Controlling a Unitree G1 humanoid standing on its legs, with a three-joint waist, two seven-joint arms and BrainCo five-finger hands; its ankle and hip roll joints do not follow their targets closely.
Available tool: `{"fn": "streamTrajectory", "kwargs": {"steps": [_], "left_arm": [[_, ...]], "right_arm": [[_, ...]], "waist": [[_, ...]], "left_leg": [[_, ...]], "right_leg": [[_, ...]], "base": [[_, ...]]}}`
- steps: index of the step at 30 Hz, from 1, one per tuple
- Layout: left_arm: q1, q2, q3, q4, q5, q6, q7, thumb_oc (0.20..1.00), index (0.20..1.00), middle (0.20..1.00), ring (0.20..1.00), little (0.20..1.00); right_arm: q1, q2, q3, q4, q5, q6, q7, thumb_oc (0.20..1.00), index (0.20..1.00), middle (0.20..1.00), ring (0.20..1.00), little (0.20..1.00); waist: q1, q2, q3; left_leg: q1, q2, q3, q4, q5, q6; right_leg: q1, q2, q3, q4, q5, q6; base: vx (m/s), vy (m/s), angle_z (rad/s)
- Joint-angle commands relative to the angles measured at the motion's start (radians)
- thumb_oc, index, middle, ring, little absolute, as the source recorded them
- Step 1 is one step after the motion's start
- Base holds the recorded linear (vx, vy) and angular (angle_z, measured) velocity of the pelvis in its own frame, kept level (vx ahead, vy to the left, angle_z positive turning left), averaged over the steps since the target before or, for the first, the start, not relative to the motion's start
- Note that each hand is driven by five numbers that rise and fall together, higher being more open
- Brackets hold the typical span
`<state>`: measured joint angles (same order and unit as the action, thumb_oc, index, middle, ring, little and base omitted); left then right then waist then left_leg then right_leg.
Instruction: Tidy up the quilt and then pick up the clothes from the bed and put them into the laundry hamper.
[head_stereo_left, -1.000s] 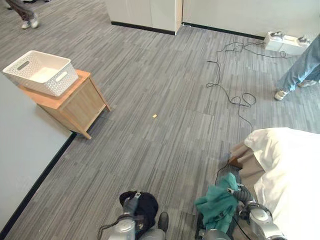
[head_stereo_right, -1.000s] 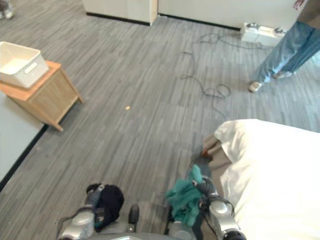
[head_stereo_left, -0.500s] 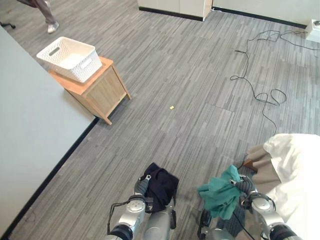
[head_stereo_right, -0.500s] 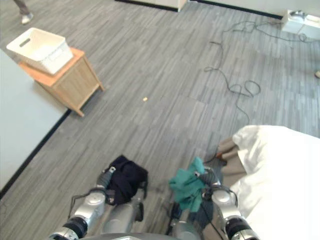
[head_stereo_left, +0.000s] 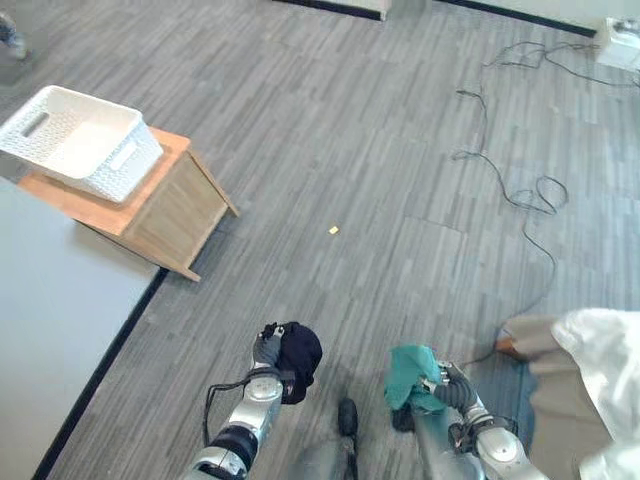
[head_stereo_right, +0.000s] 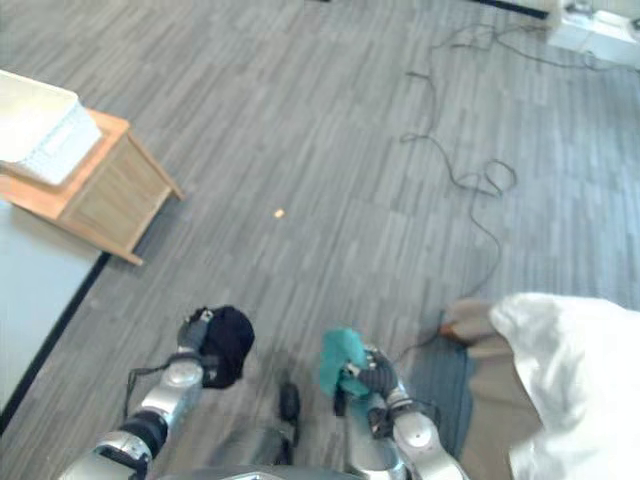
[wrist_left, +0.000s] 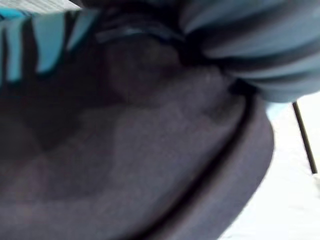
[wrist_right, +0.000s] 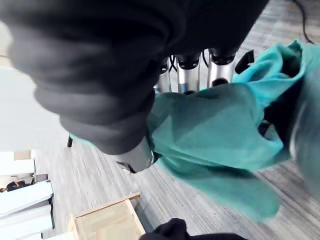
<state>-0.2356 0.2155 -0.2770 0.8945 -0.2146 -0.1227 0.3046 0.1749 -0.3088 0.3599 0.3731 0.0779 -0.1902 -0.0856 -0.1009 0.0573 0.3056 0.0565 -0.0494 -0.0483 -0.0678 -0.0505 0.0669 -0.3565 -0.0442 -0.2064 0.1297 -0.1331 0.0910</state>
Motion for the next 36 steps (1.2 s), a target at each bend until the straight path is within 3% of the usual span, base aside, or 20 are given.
{"fn": "streamTrajectory", "kwargs": {"steps": [1,4,5,6,7,8,10,11,13,14,16,18,20,24,25,26,29,31,33,36], "left_arm": [[-0.015,-0.008,0.008,0.012,0.060,-0.033,-0.001,0.200,0.200,0.200,0.200,0.200],[0.013,-0.032,0.015,0.063,0.083,-0.034,-0.025,0.200,0.200,0.200,0.200,0.200],[0.027,-0.046,0.017,0.068,0.078,-0.037,-0.026,0.200,0.200,0.200,0.200,0.200],[0.047,-0.066,0.029,0.088,0.048,-0.049,-0.039,0.200,0.200,0.200,0.200,0.200],[0.047,-0.065,0.029,0.088,0.048,-0.049,-0.039,0.200,0.200,0.200,0.200,0.200],[0.038,-0.065,0.023,0.080,0.038,-0.061,-0.044,0.200,0.200,0.200,0.200,0.200],[0.024,-0.067,0.012,0.063,0.032,-0.064,-0.038,0.200,0.200,0.200,0.200,0.200],[-0.015,-0.026,-0.012,0.094,0.051,-0.046,-0.122,0.200,0.200,0.200,0.200,0.200],[0.042,-0.014,-0.018,0.001,0.113,-0.046,-0.108,0.200,0.200,0.200,0.200,0.200],[0.077,-0.016,-0.007,-0.012,0.119,-0.037,-0.115,0.200,0.200,0.200,0.200,0.200],[0.072,-0.017,0.001,-0.002,0.131,-0.030,-0.119,0.200,0.200,0.200,0.200,0.200],[0.049,-0.026,0.001,0.017,0.136,-0.020,-0.114,0.200,0.200,0.200,0.200,0.200],[0.039,-0.030,0.008,0.040,0.109,-0.022,-0.121,0.200,0.200,0.200,0.200,0.200],[0.058,-0.019,-0.002,0.046,0.104,-0.027,-0.116,0.200,0.200,0.200,0.200,0.200],[0.061,-0.012,-0.004,0.040,0.102,-0.026,-0.109,0.200,0.200,0.200,0.200,0.200],[0.055,-0.006,-0.004,0.049,0.098,-0.028,-0.092,0.200,0.200,0.200,0.200,0.200],[0.047,-0.011,-0.019,0.061,0.107,-0.029,-0.085,0.200,0.200,0.200,0.200,0.200],[0.052,-0.013,-0.033,0.070,0.119,-0.034,-0.084,0.200,0.200,0.200,0.200,0.200],[0.044,-0.012,-0.035,0.076,0.134,-0.037,-0.078,0.200,0.200,0.200,0.200,0.200],[0.019,-0.004,-0.013,0.126,0.139,-0.038,-0.082,0.200,0.200,0.200,0.200,0.200]], "right_arm": [[-0.030,0.001,-0.043,-0.022,0.006,-0.027,-0.001,0.200,0.200,0.200,0.200,0.200],[-0.030,-0.008,-0.038,0.015,0.007,-0.016,0.019,0.200,0.200,0.200,0.200,0.200],[-0.033,-0.013,-0.040,0.041,0.017,-0.017,0.027,0.200,0.200,0.200,0.200,0.200],[-0.055,-0.028,-0.051,0.079,0.030,-0.009,0.050,0.200,0.200,0.200,0.200,0.200],[-0.056,-0.028,-0.051,0.079,0.030,-0.009,0.050,0.200,0.200,0.200,0.200,0.200],[-0.090,-0.036,-0.048,0.106,0.034,-0.003,0.055,0.200,0.200,0.200,0.200,0.200],[-0.143,-0.045,-0.032,0.184,0.034,0.004,0.039,0.200,0.200,0.200,0.200,0.200],[-0.482,-0.353,-0.207,0.433,0.277,0.083,0.150,0.200,0.200,0.200,0.200,0.200],[-0.234,-0.286,-0.165,0.256,0.234,0.015,0.136,0.200,0.200,0.200,0.200,0.200],[-0.183,-0.288,-0.160,0.196,0.217,-0.010,0.164,0.200,0.200,0.200,0.200,0.200],[-0.197,-0.283,-0.144,0.196,0.209,-0.019,0.163,0.200,0.200,0.200,0.200,0.200],[-0.246,-0.263,-0.148,0.248,0.208,-0.018,0.137,0.200,0.200,0.200,0.200,0.200],[-0.273,-0.220,-0.130,0.284,0.198,-0.009,0.123,0.200,0.200,0.200,0.200,0.200],[-0.271,-0.109,-0.119,0.336,0.189,-0.021,0.091,0.200,0.200,0.200,0.200,0.200],[-0.274,-0.090,-0.115,0.332,0.189,-0.023,0.083,0.200,0.200,0.200,0.200,0.200],[-0.279,-0.071,-0.115,0.318,0.192,-0.029,0.072,0.200,0.200,0.200,0.200,0.200],[-0.271,-0.068,-0.114,0.306,0.179,-0.031,0.061,0.200,0.200,0.200,0.200,0.200],[-0.262,-0.066,-0.108,0.297,0.165,-0.027,0.055,0.200,0.200,0.200,0.200,0.200],[-0.255,-0.066,-0.110,0.291,0.155,-0.022,0.048,0.200,0.200,0.200,0.200,0.200],[-0.245,-0.066,-0.112,0.291,0.146,-0.009,0.053,0.200,0.200,0.200,0.200,0.200]], "waist": [[-0.051,-0.002,-0.014],[-0.048,-0.011,-0.037],[-0.052,-0.004,-0.039],[-0.028,-0.003,-0.032],[-0.030,-0.004,-0.035],[0.000,-0.027,-0.010],[0.055,-0.076,0.008],[0.114,-0.086,-0.015],[0.138,-0.092,-0.011],[0.157,-0.093,-0.039],[0.174,-0.084,-0.050],[0.197,-0.085,-0.068],[0.225,-0.092,-0.096],[0.261,-0.137,-0.103],[0.248,-0.123,-0.095],[0.207,-0.090,-0.079],[0.157,-0.076,-0.070],[0.128,-0.074,-0.071],[0.101,-0.074,-0.074],[0.055,-0.068,-0.089]], "left_leg": [[0.112,0.008,0.020,-0.019,-0.137,-0.072],[0.196,-0.004,-0.001,0.038,-0.193,-0.070],[0.188,-0.003,-0.005,0.129,-0.166,-0.091],[0.100,-0.008,0.026,0.411,-0.044,-0.147],[0.097,-0.010,0.024,0.410,-0.042,-0.147],[-0.017,-0.019,0.025,0.623,0.036,-0.169],[-0.159,-0.005,0.081,0.774,0.009,-0.156],[-0.215,0.024,0.080,0.809,-0.014,-0.157],[-0.251,0.040,0.156,0.606,-0.050,-0.142],[-0.258,0.056,0.187,0.354,-0.043,-0.127],[-0.259,0.076,0.223,0.203,0.042,-0.140],[-0.304,0.116,0.349,0.088,0.055,-0.134],[-0.280,0.112,0.364,0.062,0.090,-0.117],[-0.197,0.016,0.291,0.076,0.052,-0.032],[-0.134,0.008,0.249,0.040,0.040,-0.017],[-0.043,0.017,0.154,-0.016,0.023,-0.011],[0.012,0.025,0.061,-0.019,-0.007,-0.027],[0.052,0.025,-0.012,-0.019,-0.046,-0.044],[0.091,0.031,-0.073,-0.019,-0.092,-0.066],[0.177,0.040,-0.140,0.000,-0.162,-0.078]], "right_leg": [[0.056,-0.049,0.018,-0.173,0.152,0.096],[0.083,-0.043,0.017,-0.167,0.165,0.071],[0.105,-0.040,0.015,-0.146,0.171,0.058],[0.191,-0.039,-0.007,-0.134,0.160,0.013],[0.188,-0.041,-0.008,-0.134,0.160,0.013],[0.238,-0.050,-0.019,-0.135,0.151,-0.013],[0.324,-0.067,-0.045,-0.164,0.118,-0.026],[0.382,-0.063,-0.073,-0.200,0.107,-0.017],[0.429,-0.054,-0.077,-0.217,0.068,-0.006],[0.471,-0.040,-0.086,-0.217,0.028,0.010],[0.504,-0.021,-0.100,-0.217,-0.005,0.018],[0.572,-0.013,-0.149,-0.217,-0.062,0.025],[0.621,-0.012,-0.172,-0.217,-0.041,0.039],[0.553,-0.150,-0.194,0.207,0.157,0.162],[0.481,-0.155,-0.152,0.341,0.208,0.153],[0.343,-0.106,-0.066,0.448,0.163,0.121],[0.262,-0.088,-0.073,0.364,0.111,0.091],[0.229,-0.102,-0.071,0.155,0.092,0.072],[0.205,-0.098,-0.005,-0.096,0.119,0.079],[0.154,-0.094,0.103,-0.166,0.174,0.118]], "base": [[0.64,-0.011,1.10],[0.59,-0.097,0.43],[0.77,-0.240,0.33],[0.55,-0.180,0.46],[0.46,-0.224,0.57],[0.27,-0.203,0.60],[0.50,-0.324,0.30],[0.57,-0.270,-0.14],[0.72,-0.061,0.12],[0.62,0.074,0.40],[0.54,0.063,0.11],[0.67,0.033,-0.44],[0.68,0.097,0.11],[0.63,0.223,0.57],[0.84,0.246,1.27],[0.66,0.162,1.31],[0.57,0.002,1.84],[0.68,-0.129,2.10],[0.70,-0.159,1.66],[0.73,-0.132,1.50]]}}
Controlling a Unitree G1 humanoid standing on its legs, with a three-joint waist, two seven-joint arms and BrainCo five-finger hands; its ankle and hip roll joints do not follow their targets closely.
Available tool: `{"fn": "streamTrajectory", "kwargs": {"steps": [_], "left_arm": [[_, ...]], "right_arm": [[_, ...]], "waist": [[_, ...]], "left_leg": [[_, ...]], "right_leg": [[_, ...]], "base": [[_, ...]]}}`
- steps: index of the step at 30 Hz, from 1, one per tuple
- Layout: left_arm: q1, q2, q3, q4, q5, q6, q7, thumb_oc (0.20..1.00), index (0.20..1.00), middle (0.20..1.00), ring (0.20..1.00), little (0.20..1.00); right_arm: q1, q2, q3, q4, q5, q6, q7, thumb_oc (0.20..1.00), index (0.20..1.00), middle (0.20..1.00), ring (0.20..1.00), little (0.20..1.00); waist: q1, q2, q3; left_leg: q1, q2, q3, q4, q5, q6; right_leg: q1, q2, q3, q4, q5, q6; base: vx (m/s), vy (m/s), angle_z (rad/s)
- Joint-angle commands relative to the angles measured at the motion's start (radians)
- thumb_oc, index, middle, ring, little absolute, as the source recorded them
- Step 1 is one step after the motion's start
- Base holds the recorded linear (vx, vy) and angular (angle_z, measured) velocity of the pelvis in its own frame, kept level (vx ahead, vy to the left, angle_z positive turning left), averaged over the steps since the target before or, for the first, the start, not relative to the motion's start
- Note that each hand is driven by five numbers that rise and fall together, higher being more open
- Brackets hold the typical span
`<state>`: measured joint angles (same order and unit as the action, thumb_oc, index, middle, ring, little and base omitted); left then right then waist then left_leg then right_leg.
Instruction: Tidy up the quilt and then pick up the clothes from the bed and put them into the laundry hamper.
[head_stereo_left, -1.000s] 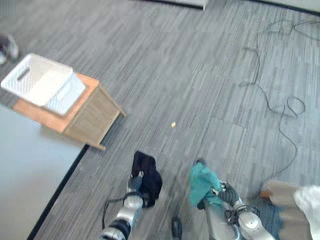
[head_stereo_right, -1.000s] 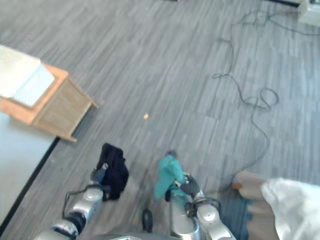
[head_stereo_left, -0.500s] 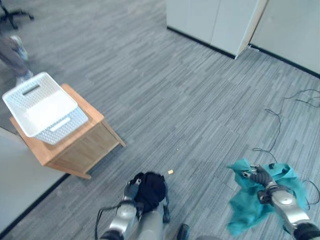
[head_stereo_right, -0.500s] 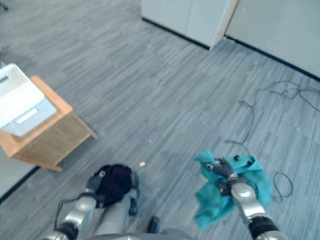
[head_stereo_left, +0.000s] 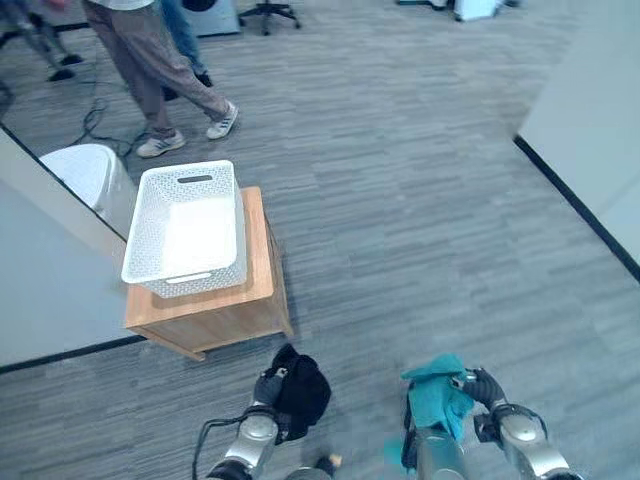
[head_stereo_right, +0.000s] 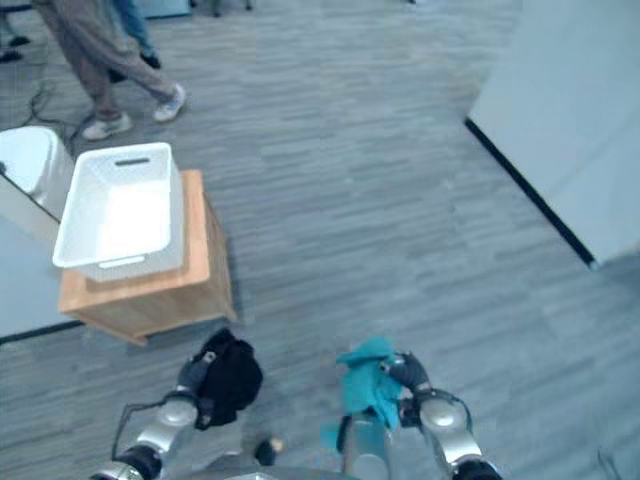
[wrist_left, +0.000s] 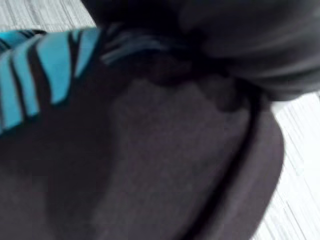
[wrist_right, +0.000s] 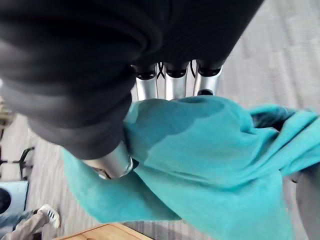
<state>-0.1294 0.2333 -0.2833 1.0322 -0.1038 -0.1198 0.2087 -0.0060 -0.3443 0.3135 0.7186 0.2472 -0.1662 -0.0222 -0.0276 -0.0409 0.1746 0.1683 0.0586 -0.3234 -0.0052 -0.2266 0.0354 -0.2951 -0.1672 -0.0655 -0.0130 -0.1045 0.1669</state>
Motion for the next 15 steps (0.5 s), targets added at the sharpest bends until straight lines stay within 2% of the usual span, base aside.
{"fn": "streamTrajectory", "kwargs": {"steps": [1,2,3,4,5,6,7,8,9,10,11,12,13,14,15], "left_arm": [[-0.074,-0.016,0.003,-0.009,0.020,-0.048,0.004,0.200,0.200,0.200,0.200,0.200],[-0.048,-0.023,0.008,-0.010,0.016,-0.050,-0.003,0.200,0.200,0.200,0.200,0.200],[-0.035,-0.027,0.015,-0.023,-0.010,-0.052,-0.004,0.200,0.200,0.200,0.200,0.200],[-0.014,-0.030,0.023,-0.044,-0.020,-0.050,-0.007,0.200,0.200,0.200,0.200,0.200],[0.003,-0.035,0.024,-0.064,-0.013,-0.052,-0.008,0.200,0.200,0.200,0.200,0.200],[0.007,-0.029,0.023,-0.082,-0.016,-0.058,-0.002,0.200,0.200,0.200,0.200,0.200],[0.011,-0.034,0.044,-0.093,-0.020,-0.058,0.003,0.200,0.200,0.200,0.200,0.200],[0.018,-0.021,0.046,-0.115,-0.037,-0.066,0.007,0.200,0.200,0.200,0.200,0.200],[0.043,-0.013,0.049,-0.126,-0.019,-0.061,-0.001,0.200,0.200,0.200,0.200,0.200],[0.059,-0.022,0.039,-0.126,-0.008,-0.061,0.003,0.200,0.200,0.200,0.200,0.200],[0.064,-0.019,0.041,-0.111,-0.005,-0.057,0.008,0.200,0.200,0.200,0.200,0.200],[0.064,-0.019,0.041,-0.110,-0.005,-0.057,0.008,0.200,0.200,0.200,0.200,0.200],[0.075,-0.007,0.058,-0.103,-0.005,-0.052,0.020,0.200,0.200,0.200,0.200,0.200],[0.070,-0.016,0.052,-0.088,-0.006,-0.049,0.013,0.200,0.200,0.200,0.200,0.200],[0.081,-0.022,0.042,-0.079,-0.003,-0.046,0.004,0.200,0.200,0.200,0.200,0.200]], "right_arm": [[-0.048,-0.027,-0.065,-0.056,-0.032,-0.029,-0.001,0.200,0.200,0.200,0.200,0.200],[-0.042,-0.016,-0.055,-0.034,-0.042,-0.024,0.005,0.200,0.200,0.200,0.200,0.200],[-0.051,-0.013,-0.044,-0.026,-0.057,-0.023,-0.001,0.200,0.200,0.200,0.200,0.200],[-0.143,-0.072,0.034,-0.122,-0.060,-0.098,0.046,0.200,0.200,0.200,0.200,0.200],[-0.253,-0.066,0.034,-0.241,-0.092,-0.094,-0.015,0.200,0.200,0.200,0.200,0.200],[-0.284,-0.084,0.028,-0.324,-0.122,-0.085,-0.048,0.200,0.200,0.200,0.200,0.200],[-0.182,-0.109,0.065,-0.230,-0.210,-0.099,-0.044,0.200,0.200,0.200,0.200,0.200],[-0.104,-0.037,0.016,-0.139,-0.100,-0.015,0.002,0.200,0.200,0.200,0.200,0.200],[-0.061,-0.016,0.021,-0.092,-0.090,-0.027,-0.003,0.200,0.200,0.200,0.200,0.200],[-0.046,-0.009,0.025,-0.046,-0.093,-0.024,-0.012,0.200,0.200,0.200,0.200,0.200],[-0.047,0.011,0.017,-0.012,-0.109,0.017,-0.024,0.200,0.200,0.200,0.200,0.200],[-0.047,0.012,0.017,-0.012,-0.109,0.017,-0.024,0.200,0.200,0.200,0.200,0.200],[-0.013,0.020,0.008,0.015,-0.114,-0.017,-0.019,0.200,0.200,0.200,0.200,0.200],[-0.042,0.034,0.003,0.078,-0.131,-0.031,-0.044,0.200,0.200,0.200,0.200,0.200],[-0.070,0.054,-0.020,0.106,-0.093,-0.024,-0.024,0.200,0.200,0.200,0.200,0.200]], "waist": [[-0.019,0.020,0.032],[-0.018,0.023,0.025],[-0.013,0.023,0.017],[0.019,0.023,0.027],[0.051,0.004,0.046],[0.067,-0.012,0.054],[0.066,-0.022,0.062],[0.065,-0.039,0.055],[0.083,-0.039,0.052],[0.091,-0.037,0.044],[0.090,-0.032,0.030],[0.089,-0.034,0.031],[0.079,-0.026,0.019],[0.078,-0.015,0.011],[0.094,-0.008,-0.003]], "left_leg": [[0.082,-0.079,0.120,-0.030,-0.020,-0.046],[0.090,-0.080,0.100,0.047,-0.022,-0.053],[0.069,-0.095,0.095,0.145,0.003,-0.071],[-0.032,-0.110,0.139,0.383,0.099,-0.123],[-0.156,-0.093,0.219,0.542,0.128,-0.137],[-0.243,-0.046,0.332,0.583,0.111,-0.122],[-0.266,-0.012,0.413,0.556,0.086,-0.103],[-0.290,0.000,0.462,0.486,0.073,-0.089],[-0.323,0.001,0.511,0.392,0.064,-0.075],[-0.334,-0.006,0.531,0.328,0.078,-0.065],[-0.329,0.000,0.568,0.231,0.126,-0.072],[-0.326,-0.002,0.568,0.226,0.128,-0.072],[-0.323,0.024,0.683,0.112,0.171,-0.082],[-0.281,0.009,0.686,0.049,0.162,-0.069],[-0.251,-0.023,0.661,0.029,0.160,-0.049]], "right_leg": [[0.109,0.027,-0.029,-0.025,0.145,0.036],[0.128,0.038,-0.016,0.009,0.142,0.023],[0.147,0.042,-0.007,0.032,0.138,0.007],[0.219,0.042,-0.043,0.025,0.113,-0.025],[0.266,0.024,-0.077,0.009,0.104,-0.041],[0.308,0.016,-0.117,-0.014,0.085,-0.048],[0.350,0.018,-0.148,-0.031,0.066,-0.054],[0.388,0.016,-0.190,-0.059,0.054,-0.052],[0.425,0.027,-0.221,-0.072,0.032,-0.055],[0.444,0.031,-0.239,-0.074,0.020,-0.055],[0.460,0.046,-0.265,-0.074,0.001,-0.052],[0.461,0.045,-0.266,-0.074,0.000,-0.052],[0.515,0.063,-0.310,-0.073,-0.032,-0.040],[0.520,0.056,-0.327,-0.043,-0.032,-0.029],[0.513,0.038,-0.364,0.036,-0.019,-0.018]], "base": [[0.69,-0.149,1.09],[0.71,-0.159,0.89],[0.73,-0.156,1.19],[0.56,-0.212,1.23],[0.39,-0.250,0.96],[0.27,-0.236,0.46],[0.34,-0.201,0.67],[0.45,-0.134,1.28],[0.44,-0.083,1.61],[0.43,-0.011,1.46],[0.24,0.009,0.89],[0.49,-0.010,0.93],[0.51,0.062,0.99],[0.70,0.137,0.97],[0.53,0.244,1.01]]}}
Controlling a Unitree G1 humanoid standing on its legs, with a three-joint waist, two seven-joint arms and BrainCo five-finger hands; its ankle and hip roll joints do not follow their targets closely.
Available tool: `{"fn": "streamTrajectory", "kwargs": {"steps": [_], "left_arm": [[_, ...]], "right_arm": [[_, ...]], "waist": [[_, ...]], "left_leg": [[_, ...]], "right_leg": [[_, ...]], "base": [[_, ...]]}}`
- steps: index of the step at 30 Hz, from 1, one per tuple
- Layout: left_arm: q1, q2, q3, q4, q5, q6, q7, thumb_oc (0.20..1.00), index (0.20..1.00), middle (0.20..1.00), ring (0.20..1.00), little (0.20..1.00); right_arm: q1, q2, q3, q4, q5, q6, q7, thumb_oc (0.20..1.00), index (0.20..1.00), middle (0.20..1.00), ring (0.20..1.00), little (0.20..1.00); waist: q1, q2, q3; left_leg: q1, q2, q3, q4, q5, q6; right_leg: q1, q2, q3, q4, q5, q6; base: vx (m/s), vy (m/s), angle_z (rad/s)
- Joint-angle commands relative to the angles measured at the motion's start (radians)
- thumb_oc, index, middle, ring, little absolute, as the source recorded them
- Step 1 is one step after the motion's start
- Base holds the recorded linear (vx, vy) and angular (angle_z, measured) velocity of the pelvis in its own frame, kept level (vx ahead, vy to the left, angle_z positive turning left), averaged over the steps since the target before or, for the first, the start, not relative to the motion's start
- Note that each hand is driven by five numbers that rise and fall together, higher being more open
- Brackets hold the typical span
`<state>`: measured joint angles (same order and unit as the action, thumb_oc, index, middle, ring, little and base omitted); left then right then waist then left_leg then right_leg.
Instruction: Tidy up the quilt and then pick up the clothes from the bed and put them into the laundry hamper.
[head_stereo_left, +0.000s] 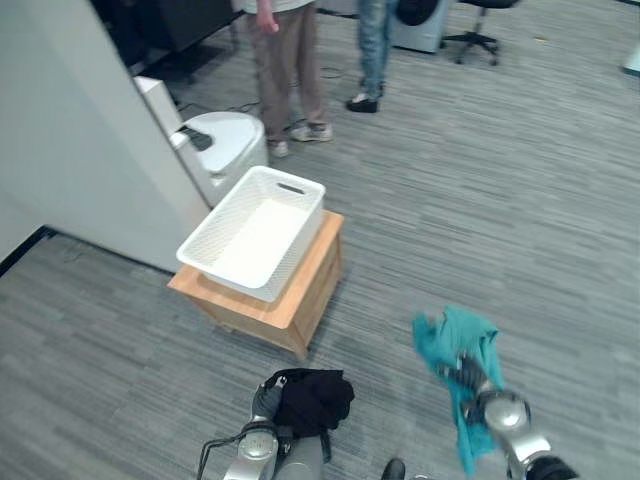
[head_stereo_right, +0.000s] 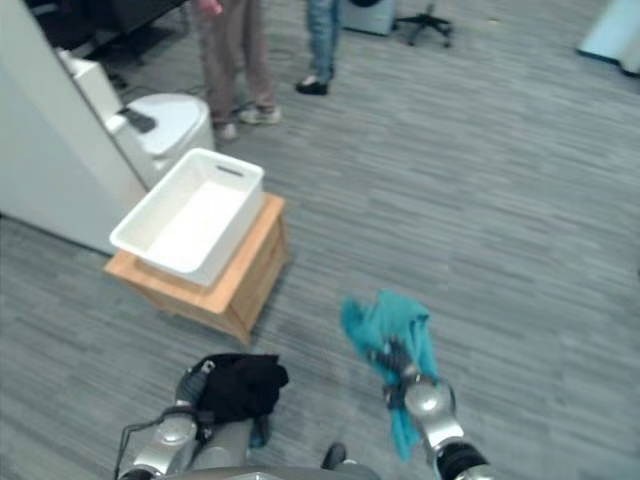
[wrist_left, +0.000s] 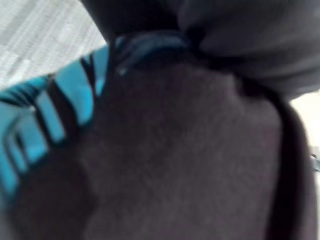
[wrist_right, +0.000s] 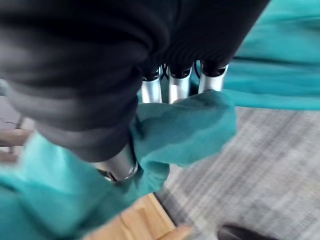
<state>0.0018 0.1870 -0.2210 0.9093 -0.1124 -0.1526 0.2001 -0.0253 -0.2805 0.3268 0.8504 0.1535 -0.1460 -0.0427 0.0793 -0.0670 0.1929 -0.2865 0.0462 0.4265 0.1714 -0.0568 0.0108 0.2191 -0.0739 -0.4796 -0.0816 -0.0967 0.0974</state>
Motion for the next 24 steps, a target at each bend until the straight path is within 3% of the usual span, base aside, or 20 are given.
{"fn": "streamTrajectory", "kwargs": {"steps": [1,2,3,4,5,8,9,10,11,12,13,14,15,17,18,19,20,21,22,24], "left_arm": [[-0.031,0.027,-0.031,0.065,0.014,-0.024,0.000,0.200,0.200,0.200,0.200,0.200],[-0.031,0.027,-0.031,0.065,0.014,-0.024,0.000,0.200,0.200,0.200,0.200,0.200],[-0.019,0.035,-0.034,0.074,0.021,-0.030,0.003,0.200,0.200,0.200,0.200,0.200],[-0.017,0.053,-0.011,0.071,0.007,-0.026,0.014,0.200,0.200,0.200,0.200,0.200],[-0.030,0.056,-0.007,0.074,0.002,-0.024,0.017,0.200,0.200,0.200,0.200,0.200],[-0.033,0.062,-0.008,0.078,0.005,-0.029,0.014,0.200,0.200,0.200,0.200,0.200],[-0.009,0.087,-0.015,0.069,0.002,-0.043,-0.008,0.200,0.200,0.200,0.200,0.200],[-0.009,0.087,-0.015,0.069,0.002,-0.043,-0.008,0.200,0.200,0.200,0.200,0.200],[-0.025,0.091,-0.019,0.067,-0.009,-0.048,0.001,0.200,0.200,0.200,0.200,0.200],[-0.036,0.090,-0.027,0.063,-0.023,-0.058,0.003,0.200,0.200,0.200,0.200,0.200],[-0.032,0.096,-0.026,0.054,-0.036,-0.059,-0.008,0.200,0.200,0.200,0.200,0.200],[-0.046,0.118,-0.034,0.042,-0.030,-0.058,-0.015,0.200,0.200,0.200,0.200,0.200],[-0.044,0.122,-0.015,0.049,-0.044,-0.052,-0.025,0.200,0.200,0.200,0.200,0.200],[-0.028,0.136,0.006,0.067,-0.050,-0.056,-0.037,0.200,0.200,0.200,0.200,0.200],[-0.014,0.137,0.015,0.073,-0.077,-0.060,-0.046,0.200,0.200,0.200,0.200,0.200],[-0.014,0.137,0.015,0.073,-0.078,-0.059,-0.046,0.200,0.200,0.200,0.200,0.200],[0.008,0.108,0.002,0.072,-0.094,-0.071,-0.056,0.200,0.200,0.200,0.200,0.200],[0.022,0.101,0.002,0.065,-0.098,-0.066,-0.063,0.200,0.200,0.200,0.200,0.200],[0.022,0.094,-0.011,0.070,-0.100,-0.070,-0.070,0.200,0.200,0.200,0.200,0.200],[0.022,0.069,-0.013,0.077,-0.094,-0.073,-0.070,0.200,0.200,0.200,0.200,0.200]], "right_arm": [[-0.072,0.007,-0.031,-0.001,0.004,-0.058,-0.015,0.200,0.200,0.200,0.200,0.200],[-0.072,0.007,-0.031,-0.001,0.004,-0.058,-0.015,0.200,0.200,0.200,0.200,0.200],[-0.084,0.017,-0.045,-0.014,0.021,-0.057,-0.019,0.200,0.200,0.200,0.200,0.200],[-0.107,-0.006,-0.063,-0.126,0.015,-0.024,-0.036,0.200,0.200,0.200,0.200,0.200],[-0.102,0.001,-0.050,-0.113,-0.007,-0.038,-0.045,0.200,0.200,0.200,0.200,0.200],[-0.113,0.005,-0.051,-0.082,-0.013,-0.046,-0.065,0.200,0.200,0.200,0.200,0.200],[-0.139,-0.024,-0.076,-0.200,0.024,-0.003,-0.069,0.200,0.200,0.200,0.200,0.200],[-0.139,-0.024,-0.076,-0.200,0.024,-0.003,-0.069,0.200,0.200,0.200,0.200,0.200],[-0.119,-0.010,-0.069,-0.124,0.010,-0.035,-0.095,0.200,0.200,0.200,0.200,0.200],[-0.116,-0.028,-0.093,-0.033,0.023,-0.056,-0.105,0.200,0.200,0.200,0.200,0.200],[-0.117,-0.042,-0.105,-0.079,0.033,-0.037,-0.111,0.200,0.200,0.200,0.200,0.200],[-0.081,-0.052,-0.133,-0.135,0.039,-0.029,-0.121,0.200,0.200,0.200,0.200,0.200],[-0.055,-0.044,-0.146,-0.164,0.045,-0.013,-0.119,0.200,0.200,0.200,0.200,0.200],[-0.014,-0.041,-0.160,-0.095,0.052,-0.032,-0.126,0.200,0.200,0.200,0.200,0.200],[-0.023,-0.051,-0.181,-0.043,0.071,-0.035,-0.133,0.200,0.200,0.200,0.200,0.200],[-0.024,-0.052,-0.181,-0.041,0.072,-0.036,-0.133,0.200,0.200,0.200,0.200,0.200],[-0.054,-0.049,-0.200,0.086,0.074,-0.053,-0.132,0.200,0.200,0.200,0.200,0.200],[-0.072,-0.061,-0.209,0.058,0.088,-0.051,-0.124,0.200,0.200,0.200,0.200,0.200],[-0.087,-0.064,-0.207,0.069,0.097,-0.060,-0.144,0.200,0.200,0.200,0.200,0.200],[-0.061,-0.088,-0.249,0.070,0.136,-0.072,-0.154,0.200,0.200,0.200,0.200,0.200]], "waist": [[-0.012,0.024,-0.023],[-0.012,0.023,-0.024],[-0.038,0.040,-0.016],[-0.069,0.043,-0.007],[-0.079,0.053,0.003],[-0.091,0.068,0.016],[-0.104,0.066,0.020],[-0.104,0.067,0.019],[-0.135,0.060,0.023],[-0.163,0.064,0.020],[-0.162,0.058,0.022],[-0.177,0.040,0.018],[-0.182,0.025,0.009],[-0.170,0.016,0.000],[-0.169,0.016,-0.010],[-0.172,0.018,-0.009],[-0.168,0.031,-0.025],[-0.164,0.035,-0.028],[-0.156,0.040,-0.026],[-0.173,0.041,-0.020]], "left_leg": [[0.243,-0.038,-0.100,-0.181,-0.019,-0.003],[0.243,-0.038,-0.100,-0.181,-0.019,-0.002],[0.296,-0.051,-0.106,-0.217,-0.020,0.026],[0.334,-0.044,-0.118,-0.244,-0.022,0.031],[0.351,-0.037,-0.135,-0.256,-0.026,0.029],[0.373,-0.026,-0.192,-0.259,-0.032,0.013],[0.387,-0.018,-0.230,-0.255,-0.033,-0.003],[0.386,-0.017,-0.231,-0.255,-0.033,-0.003],[0.414,-0.023,-0.310,-0.250,-0.059,-0.014],[0.427,-0.027,-0.394,-0.235,-0.087,-0.017],[0.422,-0.023,-0.408,-0.224,-0.086,-0.025],[0.420,-0.027,-0.469,-0.217,-0.108,-0.024],[0.426,-0.013,-0.475,-0.210,-0.108,-0.039],[0.427,0.014,-0.515,-0.211,-0.102,-0.062],[0.425,0.043,-0.532,-0.221,-0.084,-0.077],[0.426,0.045,-0.535,-0.223,-0.083,-0.078],[0.411,0.084,-0.542,-0.233,-0.059,-0.102],[0.403,0.102,-0.545,-0.242,-0.038,-0.113],[0.385,0.118,-0.535,-0.253,0.000,-0.135],[0.354,0.129,-0.414,-0.257,0.027,-0.131]], "right_leg": [[-0.033,-0.099,0.019,0.263,-0.013,0.085],[-0.034,-0.100,0.019,0.264,-0.014,0.085],[-0.115,-0.163,0.027,0.495,0.081,0.123],[-0.198,-0.171,0.080,0.601,0.132,0.129],[-0.248,-0.171,0.110,0.641,0.119,0.123],[-0.299,-0.162,0.125,0.558,0.083,0.096],[-0.313,-0.155,0.166,0.435,0.067,0.083],[-0.313,-0.155,0.166,0.434,0.067,0.083],[-0.328,-0.117,0.331,0.201,0.066,0.074],[-0.342,-0.106,0.518,0.123,0.077,0.076],[-0.341,-0.114,0.560,0.100,0.094,0.089],[-0.312,-0.118,0.669,0.093,0.080,0.087],[-0.322,-0.105,0.674,0.136,0.072,0.089],[-0.324,-0.092,0.623,0.138,0.080,0.091],[-0.314,-0.072,0.610,0.125,0.073,0.080],[-0.312,-0.071,0.607,0.125,0.073,0.079],[-0.282,-0.057,0.568,0.068,0.064,0.065],[-0.264,-0.053,0.539,0.039,0.066,0.059],[-0.241,-0.050,0.506,0.003,0.071,0.057],[-0.226,-0.067,0.444,-0.006,0.053,0.063]], "base": [[0.38,0.175,0.81],[0.43,0.220,0.78],[0.38,0.122,0.51],[0.50,0.118,0.83],[0.39,-0.069,1.04],[0.28,-0.131,1.10],[0.23,-0.167,1.28],[0.56,-0.410,1.01],[0.57,-0.385,1.28],[0.62,-0.441,1.80],[0.39,-0.340,2.10],[0.27,-0.373,2.18],[0.31,-0.485,2.29],[0.26,-0.493,2.01],[0.16,-0.339,1.14],[0.24,-0.409,0.88],[0.18,-0.309,0.76],[0.20,-0.398,0.49],[0.04,-0.244,0.29],[-0.01,-0.123,0.51]]}}
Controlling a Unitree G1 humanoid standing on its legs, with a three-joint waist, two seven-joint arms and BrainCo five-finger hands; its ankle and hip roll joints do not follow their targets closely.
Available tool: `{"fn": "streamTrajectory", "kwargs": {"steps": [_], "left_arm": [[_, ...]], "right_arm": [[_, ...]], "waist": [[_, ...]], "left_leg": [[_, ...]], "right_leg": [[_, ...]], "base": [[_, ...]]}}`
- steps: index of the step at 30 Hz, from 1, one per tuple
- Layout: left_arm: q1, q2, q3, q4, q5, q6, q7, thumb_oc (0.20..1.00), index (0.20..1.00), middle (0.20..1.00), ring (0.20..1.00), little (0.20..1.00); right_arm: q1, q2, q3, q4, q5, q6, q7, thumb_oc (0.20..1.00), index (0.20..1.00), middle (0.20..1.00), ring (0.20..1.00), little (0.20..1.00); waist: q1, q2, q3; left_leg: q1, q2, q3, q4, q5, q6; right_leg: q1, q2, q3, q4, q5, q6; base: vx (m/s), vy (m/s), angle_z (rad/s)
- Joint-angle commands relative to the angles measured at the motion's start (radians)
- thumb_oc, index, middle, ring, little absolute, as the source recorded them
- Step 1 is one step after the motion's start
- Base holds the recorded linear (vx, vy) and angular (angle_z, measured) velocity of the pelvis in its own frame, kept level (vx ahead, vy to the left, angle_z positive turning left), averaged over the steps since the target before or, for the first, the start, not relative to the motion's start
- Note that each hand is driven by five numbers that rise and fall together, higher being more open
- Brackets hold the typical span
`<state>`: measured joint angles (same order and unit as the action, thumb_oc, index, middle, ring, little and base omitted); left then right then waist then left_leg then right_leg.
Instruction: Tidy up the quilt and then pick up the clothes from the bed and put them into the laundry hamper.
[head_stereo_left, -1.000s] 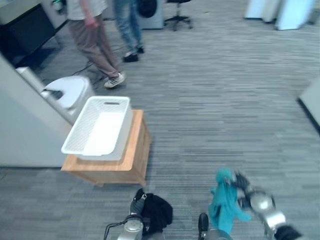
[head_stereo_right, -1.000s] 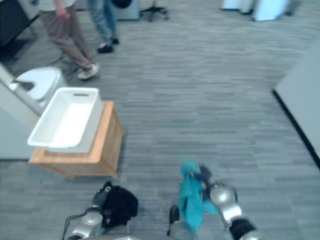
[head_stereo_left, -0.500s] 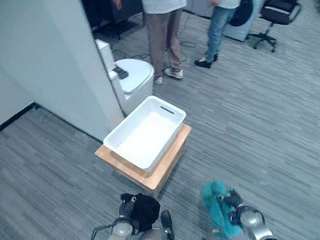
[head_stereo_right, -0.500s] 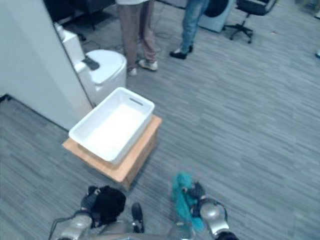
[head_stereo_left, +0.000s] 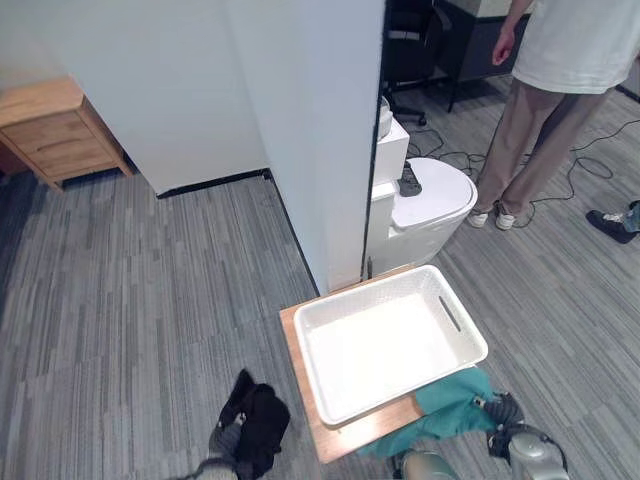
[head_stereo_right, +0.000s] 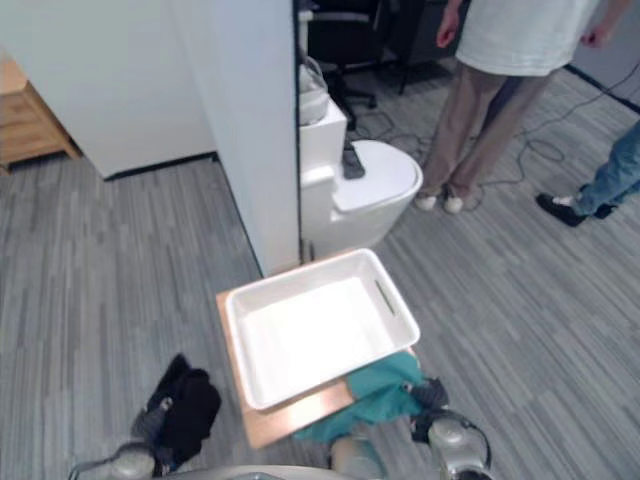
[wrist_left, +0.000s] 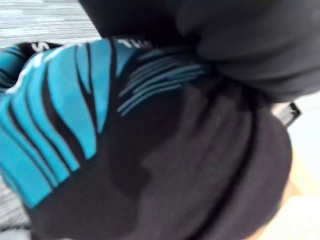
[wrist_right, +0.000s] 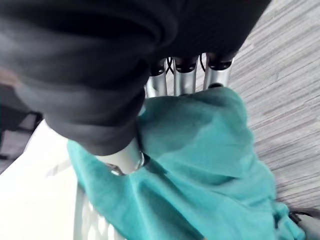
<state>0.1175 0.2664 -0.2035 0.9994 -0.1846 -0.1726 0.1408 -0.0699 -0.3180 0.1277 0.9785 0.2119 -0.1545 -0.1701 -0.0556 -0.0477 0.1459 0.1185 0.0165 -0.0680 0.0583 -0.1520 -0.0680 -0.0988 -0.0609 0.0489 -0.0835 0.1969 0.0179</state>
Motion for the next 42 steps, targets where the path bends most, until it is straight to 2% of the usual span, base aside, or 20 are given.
{"fn": "streamTrajectory", "kwargs": {"steps": [1,2,4,5,6,7,8,10,13,15,16,17,20,21,24,28,30,34,37,42], "left_arm": [[-0.094,-0.010,-0.031,-0.013,-0.022,-0.053,-0.010,0.200,0.200,0.200,0.200,0.200],[-0.099,-0.014,-0.025,-0.020,-0.019,-0.048,-0.001,0.200,0.200,0.200,0.200,0.200],[-0.121,-0.018,-0.034,-0.031,-0.012,-0.038,0.002,0.200,0.200,0.200,0.200,0.200],[-0.136,-0.011,-0.046,-0.041,-0.004,-0.032,-0.008,0.200,0.200,0.200,0.200,0.200],[-0.160,-0.011,-0.053,-0.041,0.005,-0.022,-0.012,0.200,0.200,0.200,0.200,0.200],[-0.154,-0.016,-0.060,-0.042,0.014,-0.014,-0.023,0.200,0.200,0.200,0.200,0.200],[-0.148,-0.011,-0.068,-0.043,0.020,-0.009,-0.037,0.200,0.200,0.200,0.200,0.200],[-0.140,-0.006,-0.070,-0.048,0.034,-0.004,-0.047,0.200,0.200,0.200,0.200,0.200],[-0.134,0.015,-0.068,-0.044,0.067,0.009,-0.061,0.200,0.200,0.200,0.200,0.200],[-0.239,0.013,-0.047,0.008,0.028,0.058,-0.048,0.200,0.200,0.200,0.200,0.200],[-0.266,0.007,-0.043,0.037,0.047,0.073,-0.035,0.200,0.200,0.200,0.200,0.200],[-0.267,0.007,-0.043,0.037,0.047,0.073,-0.035,0.200,0.200,0.200,0.200,0.200],[-0.289,0.011,-0.013,0.062,0.039,0.078,-0.012,0.200,0.200,0.200,0.200,0.200],[-0.294,0.003,-0.015,0.056,0.031,0.088,0.001,0.200,0.200,0.200,0.200,0.200],[-0.297,0.000,0.007,0.058,0.015,0.094,0.017,0.200,0.200,0.200,0.200,0.200],[-0.330,-0.008,0.011,0.093,-0.009,0.108,0.036,0.200,0.200,0.200,0.200,0.200],[-0.369,-0.017,0.007,0.133,-0.021,0.125,0.060,0.200,0.200,0.200,0.200,0.200],[-0.409,-0.022,0.004,0.171,-0.039,0.137,0.079,0.200,0.200,0.200,0.200,0.200],[-0.374,-0.013,-0.003,0.146,-0.032,0.137,0.060,0.200,0.200,0.200,0.200,0.200],[-0.341,0.004,-0.032,0.122,-0.046,0.122,0.027,0.200,0.200,0.200,0.200,0.200]], "right_arm": [[-0.016,-0.050,-0.050,-0.058,0.078,-0.063,-0.027,0.200,0.200,0.200,0.200,0.200],[-0.005,-0.067,-0.060,-0.097,0.088,-0.055,-0.019,0.200,0.200,0.200,0.200,0.200],[-0.026,-0.081,-0.059,-0.107,0.086,-0.061,-0.030,0.200,0.200,0.200,0.200,0.200],[-0.024,-0.126,-0.105,-0.192,0.113,-0.041,-0.054,0.200,0.200,0.200,0.200,0.200],[-0.008,-0.129,-0.116,-0.196,0.090,-0.034,-0.061,0.200,0.200,0.200,0.200,0.200],[0.003,-0.139,-0.144,-0.186,0.091,-0.037,-0.065,0.200,0.200,0.200,0.200,0.200],[0.013,-0.148,-0.162,-0.207,0.084,-0.036,-0.072,0.200,0.200,0.200,0.200,0.200],[0.027,-0.158,-0.184,-0.262,0.072,-0.033,-0.084,0.200,0.200,0.200,0.200,0.200],[0.038,-0.170,-0.234,-0.424,0.030,-0.018,-0.112,0.200,0.200,0.200,0.200,0.200],[0.011,-0.180,-0.227,-0.527,0.015,-0.011,-0.088,0.200,0.200,0.200,0.200,0.200],[-0.019,-0.191,-0.229,-0.579,0.031,-0.032,-0.057,0.200,0.200,0.200,0.200,0.200],[-0.020,-0.191,-0.229,-0.579,0.032,-0.032,-0.057,0.200,0.200,0.200,0.200,0.200],[-0.073,-0.249,-0.221,-0.731,0.015,-0.045,-0.011,0.200,0.200,0.200,0.200,0.200],[-0.115,-0.279,-0.193,-0.786,0.009,-0.037,0.020,0.200,0.200,0.200,0.200,0.200],[-0.164,-0.301,-0.154,-0.880,0.000,-0.030,0.039,0.200,0.200,0.200,0.200,0.200],[-0.252,-0.320,-0.092,-0.973,-0.017,-0.008,0.041,0.200,0.200,0.200,0.200,0.200],[-0.372,-0.347,-0.017,-1.093,-0.021,0.018,0.060,0.200,0.200,0.200,0.200,0.200],[-0.471,-0.342,0.046,-1.169,0.019,0.011,0.061,0.200,0.200,0.200,0.200,0.200],[-0.569,-0.366,0.088,-1.178,0.037,0.001,0.053,0.200,0.200,0.200,0.200,0.200],[-0.798,-0.349,0.203,-1.065,0.056,0.019,0.052,0.200,0.200,0.200,0.200,0.200]], "waist": [[-0.037,0.021,0.027],[-0.055,0.010,0.031],[-0.052,-0.009,0.036],[-0.073,-0.026,0.043],[-0.088,-0.024,0.045],[-0.102,-0.015,0.038],[-0.114,-0.012,0.034],[-0.125,-0.015,0.032],[-0.137,-0.047,0.045],[-0.160,-0.059,0.049],[-0.168,-0.059,0.049],[-0.167,-0.061,0.047],[-0.152,-0.056,0.032],[-0.128,-0.068,0.008],[-0.106,-0.075,-0.020],[-0.096,-0.075,-0.036],[-0.094,-0.070,-0.054],[-0.102,-0.069,-0.063],[-0.088,-0.064,-0.067],[-0.064,-0.061,-0.071]], "left_leg": [[-0.050,0.158,0.082,-0.144,0.122,-0.052],[-0.049,0.141,0.175,-0.127,0.103,-0.036],[-0.085,0.047,0.188,-0.012,0.040,-0.010],[-0.121,-0.014,0.241,0.091,0.012,-0.007],[-0.121,-0.015,0.280,0.096,-0.003,-0.007],[-0.098,-0.010,0.305,0.059,-0.025,0.009],[-0.078,-0.007,0.307,0.018,-0.028,0.024],[-0.052,-0.003,0.306,-0.031,-0.015,0.034],[-0.009,0.015,0.314,-0.119,0.019,0.047],[0.003,0.031,0.333,-0.141,0.035,0.048],[-0.003,0.047,0.324,-0.145,0.037,0.050],[-0.006,0.045,0.326,-0.145,0.041,0.050],[-0.025,0.068,0.343,-0.146,0.050,0.053],[-0.036,0.067,0.348,-0.146,0.065,0.045],[-0.035,0.065,0.363,-0.146,0.067,0.040],[-0.031,0.075,0.375,-0.146,0.073,0.032],[-0.021,0.089,0.380,-0.146,0.080,0.021],[-0.013,0.101,0.379,-0.146,0.087,0.011],[-0.012,0.109,0.372,-0.146,0.094,0.005],[-0.012,0.115,0.358,-0.146,0.103,-0.003]], "right_leg": [[0.092,-0.080,-0.084,-0.004,-0.241,0.142],[0.093,-0.082,-0.100,-0.004,-0.242,0.143],[0.083,-0.070,-0.109,-0.004,-0.227,0.124],[0.067,-0.062,-0.139,-0.004,-0.217,0.104],[0.056,-0.053,-0.161,-0.004,-0.214,0.102],[0.057,-0.043,-0.187,-0.004,-0.214,0.108],[0.053,-0.040,-0.196,-0.004,-0.203,0.111],[0.055,-0.036,-0.208,-0.004,-0.189,0.114],[0.027,-0.032,-0.217,0.024,-0.150,0.132],[-0.006,-0.029,-0.177,0.066,-0.136,0.162],[-0.019,-0.020,-0.099,0.105,-0.157,0.184],[-0.023,-0.021,-0.097,0.105,-0.154,0.184],[0.029,-0.046,-0.078,0.132,-0.196,0.168],[0.078,-0.069,-0.080,0.093,-0.196,0.161],[0.114,-0.085,-0.100,0.025,-0.194,0.165],[0.112,-0.077,-0.093,-0.003,-0.188,0.162],[0.122,-0.073,-0.102,-0.004,-0.202,0.153],[0.128,-0.068,-0.110,-0.004,-0.204,0.149],[0.134,-0.065,-0.122,-0.004,-0.208,0.143],[0.142,-0.057,-0.137,-0.004,-0.215,0.133]], "base": [[-0.05,-0.103,1.05],[-0.08,-0.170,1.07],[-0.21,-0.245,0.23],[-0.29,-0.195,-0.38],[-0.25,-0.135,0.01],[-0.11,-0.022,0.69],[-0.07,0.018,0.99],[-0.04,0.019,0.46],[-0.20,0.012,0.15],[-0.22,-0.013,-0.07],[-0.18,-0.031,-0.06],[-0.17,-0.039,0.00],[-0.16,-0.062,-0.08],[-0.09,-0.058,-0.31],[-0.01,-0.021,-0.40],[-0.01,-0.037,-0.21],[0.00,-0.031,-0.08],[-0.01,-0.023,-0.05],[-0.02,-0.025,-0.06],[0.01,-0.025,0.13]]}}
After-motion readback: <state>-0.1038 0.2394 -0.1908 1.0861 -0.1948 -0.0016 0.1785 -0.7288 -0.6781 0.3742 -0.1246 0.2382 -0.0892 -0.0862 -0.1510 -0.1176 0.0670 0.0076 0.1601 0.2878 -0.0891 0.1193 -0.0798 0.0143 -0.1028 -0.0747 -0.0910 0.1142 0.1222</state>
